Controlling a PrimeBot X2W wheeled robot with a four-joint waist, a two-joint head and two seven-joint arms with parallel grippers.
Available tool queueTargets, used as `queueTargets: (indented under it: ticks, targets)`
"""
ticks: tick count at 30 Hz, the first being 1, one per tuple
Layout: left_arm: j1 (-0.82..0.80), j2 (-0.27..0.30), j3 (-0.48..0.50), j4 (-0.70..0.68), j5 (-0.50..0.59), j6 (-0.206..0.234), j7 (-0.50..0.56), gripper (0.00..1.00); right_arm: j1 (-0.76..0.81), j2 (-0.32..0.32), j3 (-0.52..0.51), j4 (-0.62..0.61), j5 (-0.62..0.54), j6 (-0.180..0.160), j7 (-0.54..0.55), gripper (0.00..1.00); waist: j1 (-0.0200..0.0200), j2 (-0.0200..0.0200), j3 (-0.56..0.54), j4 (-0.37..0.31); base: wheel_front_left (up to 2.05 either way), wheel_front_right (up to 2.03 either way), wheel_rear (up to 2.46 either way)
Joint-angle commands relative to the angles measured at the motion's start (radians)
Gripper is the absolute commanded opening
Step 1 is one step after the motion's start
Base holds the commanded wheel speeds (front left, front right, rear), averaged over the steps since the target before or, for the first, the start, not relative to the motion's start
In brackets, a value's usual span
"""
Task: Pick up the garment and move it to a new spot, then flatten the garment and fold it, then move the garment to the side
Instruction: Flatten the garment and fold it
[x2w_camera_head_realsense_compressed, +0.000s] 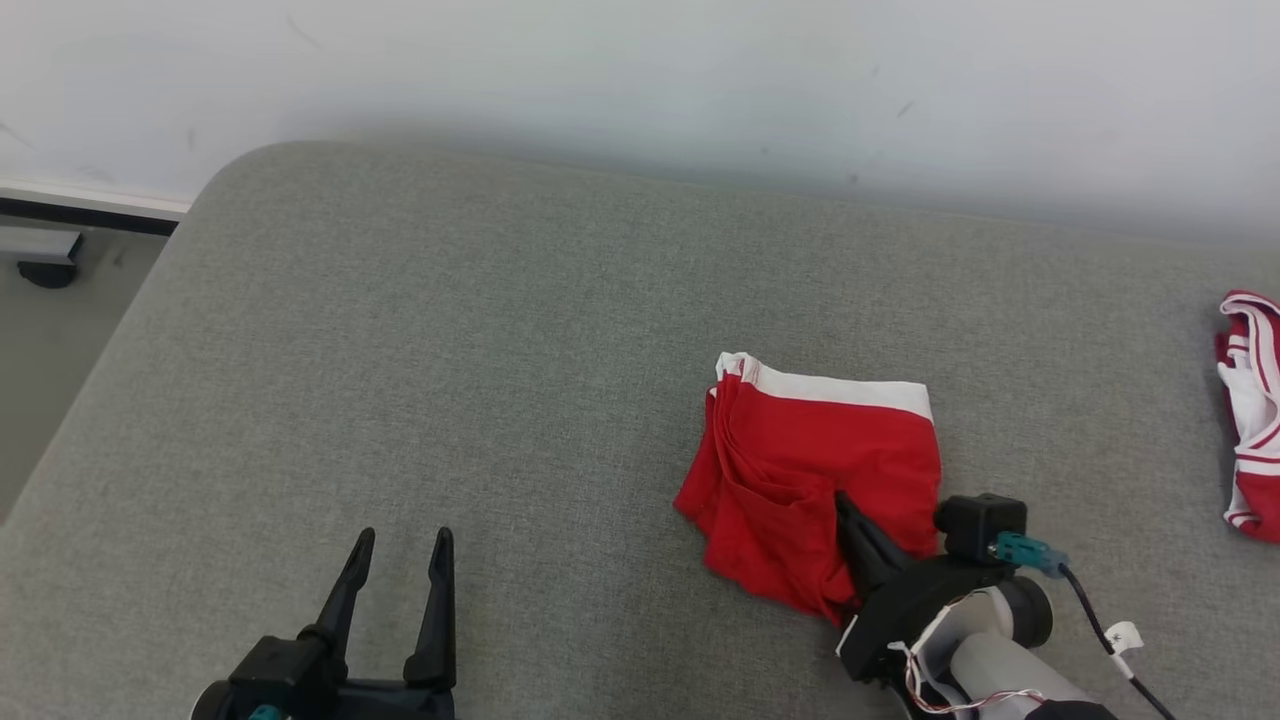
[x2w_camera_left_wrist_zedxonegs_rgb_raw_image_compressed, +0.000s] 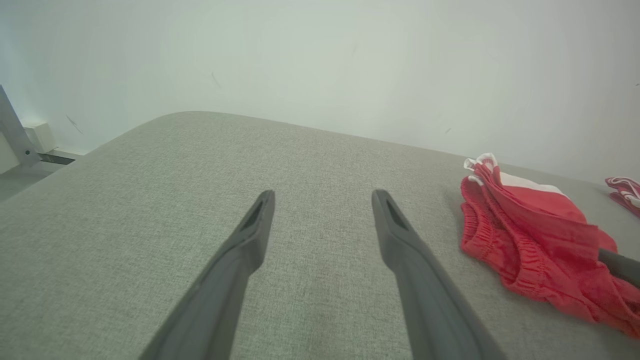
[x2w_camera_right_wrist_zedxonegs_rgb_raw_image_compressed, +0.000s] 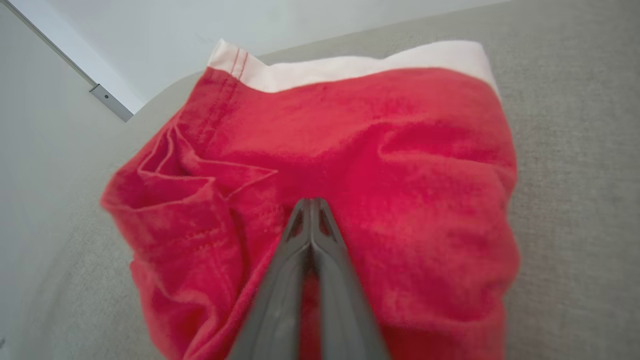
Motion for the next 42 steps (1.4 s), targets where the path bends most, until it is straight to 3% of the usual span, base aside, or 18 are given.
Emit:
queueTargets:
  ticks: [1, 15, 20, 24, 30, 37, 42]
  targets:
    - [-0.008, -0.003, -0.001, 0.003, -0.003, 0.001, -0.001, 1.0, 0.007, 0.014, 0.005, 0.002, -0.005, 0.001, -0.001, 0.0, 0.0, -0.0001, 0.001, 0.005, 0.0, 0.0, 0.0]
    - [0.006, -0.003, 0.001, 0.011, -0.007, 0.001, -0.001, 1.0, 0.085, 0.103, 0.148, -0.096, 0.017, 0.001, -0.001, 0.0, 0.0, -0.0001, -0.023, 0.005, 0.0, 0.0, 0.0]
    - [0.021, -0.003, 0.006, 0.013, 0.002, 0.001, -0.001, 1.0, 0.104, 0.067, 0.152, -0.181, 0.004, 0.001, -0.001, 0.0, 0.0, -0.0001, -0.044, -0.018, 0.0, 0.0, 0.0]
    - [0.031, -0.003, 0.017, 0.008, 0.006, 0.001, -0.001, 1.0, 0.128, 0.033, 0.074, -0.245, -0.02, 0.001, -0.001, 0.0, 0.0, -0.0001, -0.066, -0.04, 0.0, 0.0, 0.0]
    - [0.055, -0.003, 0.036, -0.003, 0.01, 0.001, -0.001, 1.0, 0.208, -0.017, -0.126, -0.382, -0.116, 0.001, -0.001, 0.0, 0.0, -0.0001, -0.096, -0.077, 0.0, 0.0, 0.0]
    - [0.084, -0.003, 0.066, -0.023, 0.018, 0.001, -0.001, 1.0, 0.331, -0.042, -0.332, -0.521, -0.276, 0.001, -0.001, 0.0, 0.0, -0.0001, -0.117, -0.122, 0.0, 0.0, 0.0]
    - [0.113, -0.003, 0.089, -0.042, 0.024, 0.001, -0.001, 1.0, 0.436, -0.02, -0.471, -0.616, -0.361, 0.001, -0.001, 0.0, 0.0, -0.0001, -0.129, -0.161, 0.0, 0.0, 0.0]
